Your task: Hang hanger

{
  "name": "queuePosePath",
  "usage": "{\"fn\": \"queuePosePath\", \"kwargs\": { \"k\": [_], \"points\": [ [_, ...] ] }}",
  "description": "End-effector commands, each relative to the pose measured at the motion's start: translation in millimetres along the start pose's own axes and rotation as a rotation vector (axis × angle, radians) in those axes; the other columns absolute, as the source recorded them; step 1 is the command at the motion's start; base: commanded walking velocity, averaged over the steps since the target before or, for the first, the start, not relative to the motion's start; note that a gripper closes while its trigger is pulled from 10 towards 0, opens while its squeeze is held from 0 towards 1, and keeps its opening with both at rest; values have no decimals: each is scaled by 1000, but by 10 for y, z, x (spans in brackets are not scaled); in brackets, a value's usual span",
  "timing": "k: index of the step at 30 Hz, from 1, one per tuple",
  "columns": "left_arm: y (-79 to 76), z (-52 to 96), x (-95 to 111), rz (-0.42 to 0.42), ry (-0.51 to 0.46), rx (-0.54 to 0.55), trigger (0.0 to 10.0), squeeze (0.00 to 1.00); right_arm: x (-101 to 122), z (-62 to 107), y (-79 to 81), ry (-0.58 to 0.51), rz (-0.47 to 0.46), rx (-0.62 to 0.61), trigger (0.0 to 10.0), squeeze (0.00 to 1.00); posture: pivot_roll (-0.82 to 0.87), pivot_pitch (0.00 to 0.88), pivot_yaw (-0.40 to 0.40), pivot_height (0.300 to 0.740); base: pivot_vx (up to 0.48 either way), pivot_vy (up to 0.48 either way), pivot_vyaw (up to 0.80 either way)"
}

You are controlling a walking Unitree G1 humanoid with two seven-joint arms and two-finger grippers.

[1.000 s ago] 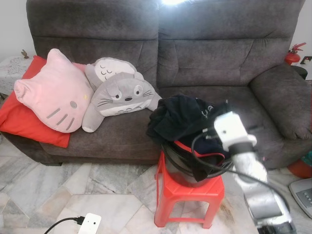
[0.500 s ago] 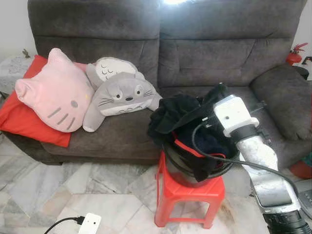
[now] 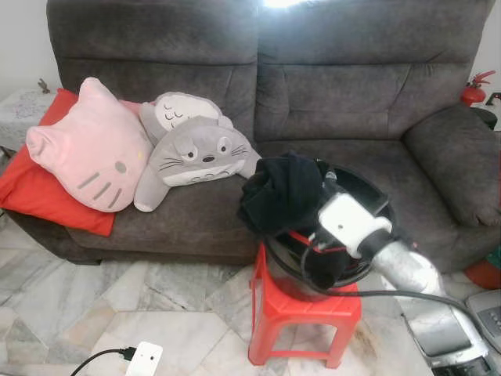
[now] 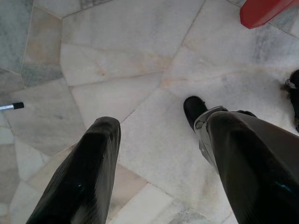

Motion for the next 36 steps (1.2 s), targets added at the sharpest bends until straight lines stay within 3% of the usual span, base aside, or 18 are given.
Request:
{"fn": "queuePosePath", "kwargs": {
  "k": [1,4,7,8,9,10,18,23,30,33,36],
  "points": [
    [25,7,-50,-7,20,9,10000,0,-56,3,46,33,33,35,0,0,-190,0,18,727,0,0,0],
    [38,9,-54,-8,21,11,10000,0,-114,7,97,60,42,58,0,0,-190,0,19,727,0,0,0],
    [54,10,-53,-9,21,14,10000,0,-112,3,98,63,27,51,1333,0,-188,0,21,727,0,0,0],
    [55,10,-53,-9,21,14,10000,0,-111,2,98,63,27,51,1333,0,-188,0,21,727,0,0,0],
    [57,10,-53,-9,21,14,10000,0,-111,2,98,64,29,50,8667,0,-188,0,21,727,0,0,0],
    [60,10,-51,-10,21,15,10000,0,-106,0,95,63,33,45,10000,0,-191,0,22,727,0,0,0],
    [55,9,-48,-14,20,14,10000,0,-61,-24,74,40,41,30,10000,0,-191,0,22,727,0,0,0],
    [46,8,-43,-14,18,13,10000,0,7,-74,54,-3,103,51,10000,0,-194,0,22,727,0,0,0],
    [47,8,-43,-11,17,14,10000,0,56,-142,-58,-27,126,17,10000,0,-192,0,22,727,0,0,0],
    [47,8,-41,-11,16,15,10000,0,150,-194,-82,-86,207,46,10000,0,-195,0,24,727,0,0,0],
    [41,7,-36,-11,14,15,10000,0,274,-265,-157,-147,219,41,10000,0,-195,0,24,727,0,0,0]
  ]
}}
Point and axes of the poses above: a point about 5 cm out from each wrist's last joint towards the gripper, its own z axis pointing back from the gripper into the wrist, its own x axis along the axis of the wrist's last joint, y = z × x, the point moved 1 cm from there along -z, pointing out of the wrist towards the gripper, and after that the axes turned 4 degrees about z, right-handed, at the moved point
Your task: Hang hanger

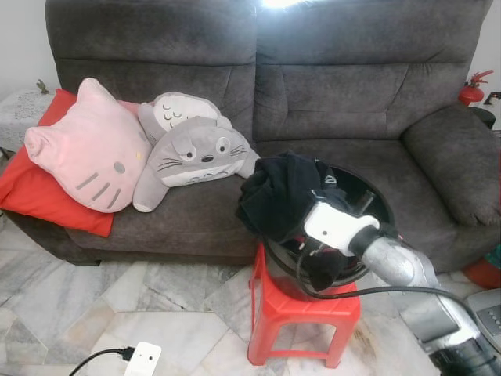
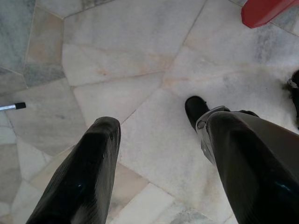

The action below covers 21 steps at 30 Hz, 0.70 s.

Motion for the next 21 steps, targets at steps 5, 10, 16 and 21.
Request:
{"fn": "queuePosePath", "kwargs": {
  "k": [5,10,16,21],
  "points": [
    [14,4,-33,-7,12,10,10000,0,170,-81,-54,-104,13,37,10000,0,-190,0,23,727,0,0,0],
    [13,4,-31,-7,12,9,10000,0,275,-80,31,-188,-2,124,10000,0,-190,0,23,727,0,0,0],
    [15,3,-27,-8,12,10,10000,0,357,-35,96,-269,-32,209,10000,0,-191,0,26,727,0,0,0],
    [19,4,-31,-8,14,10,10000,0,302,-32,114,-255,-18,241,10000,0,-191,0,25,727,0,0,0]
  ]
}}
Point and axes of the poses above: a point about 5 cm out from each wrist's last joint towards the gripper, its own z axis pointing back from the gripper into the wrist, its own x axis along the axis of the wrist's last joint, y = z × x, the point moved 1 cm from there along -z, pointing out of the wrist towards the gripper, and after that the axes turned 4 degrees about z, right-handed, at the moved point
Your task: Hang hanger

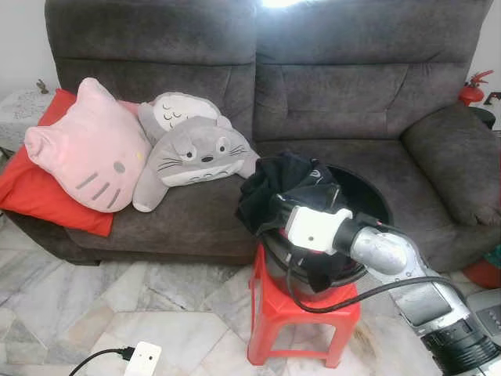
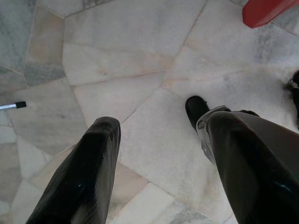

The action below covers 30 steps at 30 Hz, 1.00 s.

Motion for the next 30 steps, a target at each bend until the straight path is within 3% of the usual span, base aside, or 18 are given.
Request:
{"fn": "queuePosePath", "kwargs": {
  "k": [1,10,15,18,21,26,28,30],
  "points": [
    [21,5,-34,-8,15,7,10000,0,-25,-1,25,8,16,27,10000,0,-189,0,26,727,0,0,0],
    [30,6,-39,-9,16,7,10000,0,-355,62,25,195,40,-13,10000,0,-188,0,28,727,0,0,0],
    [37,7,-39,-10,15,7,10000,0,-454,109,-213,264,78,-125,10000,0,-189,0,32,727,0,0,0],
    [43,7,-37,-9,15,8,10000,0,-518,279,-753,351,86,-388,10000,0,-201,0,41,727,0,0,0],
    [43,6,-33,-11,15,7,10000,0,-464,410,-1104,362,108,-546,10000,0,-201,0,41,727,0,0,0],
    [25,0,-2,-13,10,2,10000,0,-216,602,-1641,325,204,-754,10000,0,-220,0,46,727,0,0,0],
    [23,-1,2,-12,9,1,10000,0,-180,618,-1691,317,215,-771,10000,0,-220,0,46,727,0,0,0],
    [16,-4,16,-11,6,2,10000,0,-65,674,-1850,292,247,-823,10000,0,-225,0,48,727,0,0,0]
  ]
}}
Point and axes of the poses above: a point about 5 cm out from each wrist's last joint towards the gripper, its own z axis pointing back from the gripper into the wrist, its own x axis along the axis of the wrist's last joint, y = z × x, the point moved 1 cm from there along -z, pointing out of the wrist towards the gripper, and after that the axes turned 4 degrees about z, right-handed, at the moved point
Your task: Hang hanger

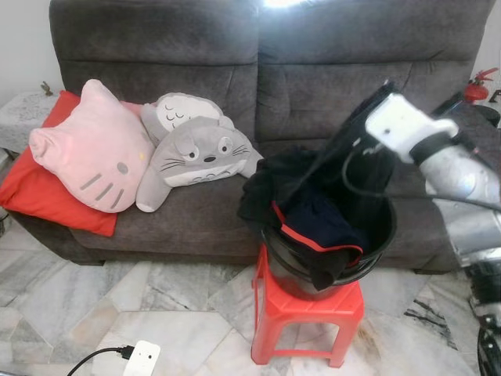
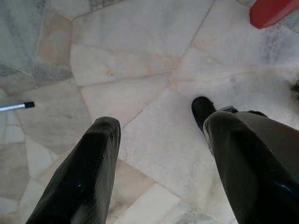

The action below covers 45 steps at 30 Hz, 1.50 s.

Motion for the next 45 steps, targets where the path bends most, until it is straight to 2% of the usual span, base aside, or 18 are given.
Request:
{"fn": "queuePosePath", "kwargs": {
  "k": [1,2,4,11,15,18,23,24,27,28,29,30,35,39,42,43,44,45],
  "points": [
    [-1,1,-22,-8,14,-1,10000,0,106,-41,-320,-35,14,-109,10000,0,-225,0,48,727,0,0,0],
    [-1,1,-22,-8,14,-1,10000,0,106,-41,-320,-35,14,-109,10000,0,-225,0,48,727,0,0,0],
    [-7,-2,-1,-6,9,-1,10000,0,298,-83,-645,-95,39,-174,10000,0,-233,0,49,727,0,0,0],
    [2,-3,5,-7,7,3,10000,0,511,-30,-1001,-166,37,-258,10000,0,-237,0,49,727,0,0,0],
    [4,-3,7,-11,6,3,10000,0,534,16,-1158,-169,28,-323,10000,0,-240,0,51,727,0,0,0],
    [4,-3,8,-11,6,3,10000,0,496,23,-1159,-148,33,-316,10000,0,-243,0,52,727,0,0,0],
    [5,-3,12,-13,5,2,10000,0,390,19,-1007,-106,1,-257,10000,0,-239,0,52,727,0,0,0],
    [8,-3,10,-12,4,3,10000,0,259,18,-760,-54,-39,-152,10000,0,-230,0,50,727,0,0,0],
    [15,-2,7,-11,4,4,10000,0,140,62,-372,-10,-98,13,10000,0,-230,0,50,727,0,0,0],
    [16,-1,6,-11,5,4,10000,0,135,81,-272,-9,-104,54,10000,0,-230,0,50,727,0,0,0],
    [16,-1,6,-11,5,4,10000,0,135,81,-272,-9,-104,54,10000,0,-230,0,50,727,0,0,0],
    [23,0,1,-11,5,5,10000,0,136,120,-123,-8,-110,91,10000,0,-228,0,51,727,0,0,0],
    [27,0,1,-13,4,5,10000,0,80,150,-90,31,-121,72,10000,0,-228,0,51,727,0,0,0],
    [-2,-8,40,-15,-2,1,10000,0,-229,165,-213,161,-78,-10,10000,0,-233,0,54,727,0,0,0],
    [-1,-9,51,-13,-5,2,10000,0,-224,49,-617,135,9,-144,10000,0,-245,0,54,727,0,0,0],
    [0,-9,52,-12,-5,3,10000,0,-182,18,-730,117,25,-180,10000,0,-248,0,55,727,0,0,0],
    [4,-9,53,-12,-5,5,10000,0,-50,-51,-986,64,61,-260,10000,0,-254,0,56,727,0,0,0],
    [7,-9,53,-12,-5,6,10000,0,4,-72,-1079,45,74,-289,10000,0,-254,0,56,727,0,0,0]
  ]
}}
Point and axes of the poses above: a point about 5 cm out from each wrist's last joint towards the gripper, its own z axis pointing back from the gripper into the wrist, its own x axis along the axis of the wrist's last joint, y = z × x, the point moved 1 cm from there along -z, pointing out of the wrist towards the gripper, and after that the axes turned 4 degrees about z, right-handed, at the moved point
